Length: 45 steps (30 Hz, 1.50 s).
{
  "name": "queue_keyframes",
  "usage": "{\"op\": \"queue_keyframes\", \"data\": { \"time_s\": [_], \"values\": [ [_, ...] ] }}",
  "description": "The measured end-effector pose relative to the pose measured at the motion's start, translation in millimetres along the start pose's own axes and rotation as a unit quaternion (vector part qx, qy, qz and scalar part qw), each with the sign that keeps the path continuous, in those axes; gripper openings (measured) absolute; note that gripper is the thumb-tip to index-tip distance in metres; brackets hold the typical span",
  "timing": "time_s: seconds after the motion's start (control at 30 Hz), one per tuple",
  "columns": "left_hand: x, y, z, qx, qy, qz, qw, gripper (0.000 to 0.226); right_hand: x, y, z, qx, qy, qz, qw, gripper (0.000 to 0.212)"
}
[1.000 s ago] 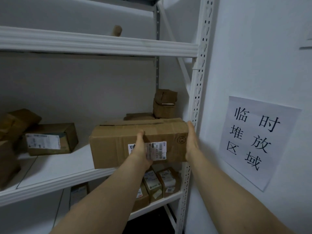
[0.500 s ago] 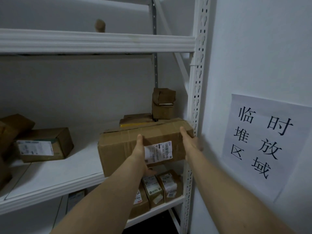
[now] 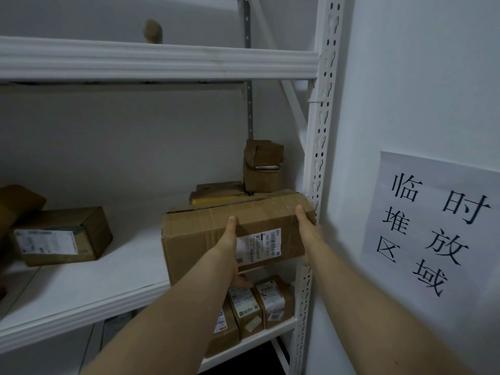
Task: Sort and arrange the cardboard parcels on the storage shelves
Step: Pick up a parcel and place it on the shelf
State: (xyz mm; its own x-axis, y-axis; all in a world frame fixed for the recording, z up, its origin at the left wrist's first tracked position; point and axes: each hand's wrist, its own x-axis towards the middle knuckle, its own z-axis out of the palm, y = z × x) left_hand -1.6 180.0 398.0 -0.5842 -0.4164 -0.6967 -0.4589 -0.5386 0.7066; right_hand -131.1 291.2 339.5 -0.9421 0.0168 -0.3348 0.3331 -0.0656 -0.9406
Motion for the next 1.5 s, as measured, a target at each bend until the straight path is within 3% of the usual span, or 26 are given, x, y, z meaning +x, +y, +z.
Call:
{"op": "queue_keyframes", "data": {
  "time_s": [0.1, 0.27, 0.37, 0.43, 0.53, 0.67, 0.77, 1.0, 1.17, 1.27, 1.4, 1.5],
  "values": [
    [-7.5, -1.7, -0.2, -0.001, -0.007, 0.008, 1.0, 0.099, -9.9, 1.0, -1.4, 0.03, -0.021, 0.006, 0.999, 0.115],
    [-19.7, -6.7, 1.7, 0.036, -0.04, 0.022, 0.998, 0.093, 8.7, 13.2, 4.5, 0.009, 0.029, 0.007, 1.0, 0.145],
    [-26.3, -7.3, -0.9, 0.074, -0.05, 0.024, 0.996, 0.091, 25.1, 18.3, 4.8, 0.022, 0.044, 0.005, 0.999, 0.144],
    [-19.5, -5.2, -5.1, 0.095, -0.059, 0.004, 0.994, 0.095, -7.7, 4.8, 4.0, 0.025, 0.075, 0.01, 0.997, 0.133],
    [-8.4, -2.6, -14.6, 0.136, -0.073, -0.032, 0.987, 0.101, -29.9, -4.8, -0.6, -0.031, 0.157, -0.03, 0.987, 0.091],
    [-9.3, 8.3, -30.0, 0.17, -0.086, 0.024, 0.981, 0.058, -49.7, -13.1, 9.4, -0.11, 0.203, -0.126, 0.965, 0.072],
    [-26.7, 22.3, -46.1, 0.153, -0.09, 0.075, 0.981, 0.041, -74.7, -22.4, 27.9, -0.154, 0.204, -0.187, 0.949, 0.065],
    [-55.8, 53.8, -115.6, 0.112, -0.094, 0.122, 0.982, 0.036, -145.4, -32.2, 96.3, -0.19, 0.158, -0.272, 0.93, 0.054],
    [-59.8, 69.0, -195.4, 0.085, -0.071, 0.145, 0.983, 0.018, -195.4, -18.6, 167.4, -0.237, 0.115, -0.342, 0.902, 0.047],
    [-55.7, 77.3, -252.5, 0.079, -0.049, 0.153, 0.984, 0.029, -223.6, -3.8, 218.3, -0.269, 0.074, -0.386, 0.879, 0.042],
    [-45.6, 89.4, -319.4, 0.064, -0.011, 0.165, 0.984, 0.039, -250.1, 17.0, 276.9, -0.292, 0.01, -0.385, 0.876, 0.04],
    [-42.3, 95.6, -363.9, 0.081, 0.043, 0.186, 0.978, 0.024, -265.3, 32.8, 312.7, -0.318, -0.042, -0.357, 0.877, 0.041]
  ]
}}
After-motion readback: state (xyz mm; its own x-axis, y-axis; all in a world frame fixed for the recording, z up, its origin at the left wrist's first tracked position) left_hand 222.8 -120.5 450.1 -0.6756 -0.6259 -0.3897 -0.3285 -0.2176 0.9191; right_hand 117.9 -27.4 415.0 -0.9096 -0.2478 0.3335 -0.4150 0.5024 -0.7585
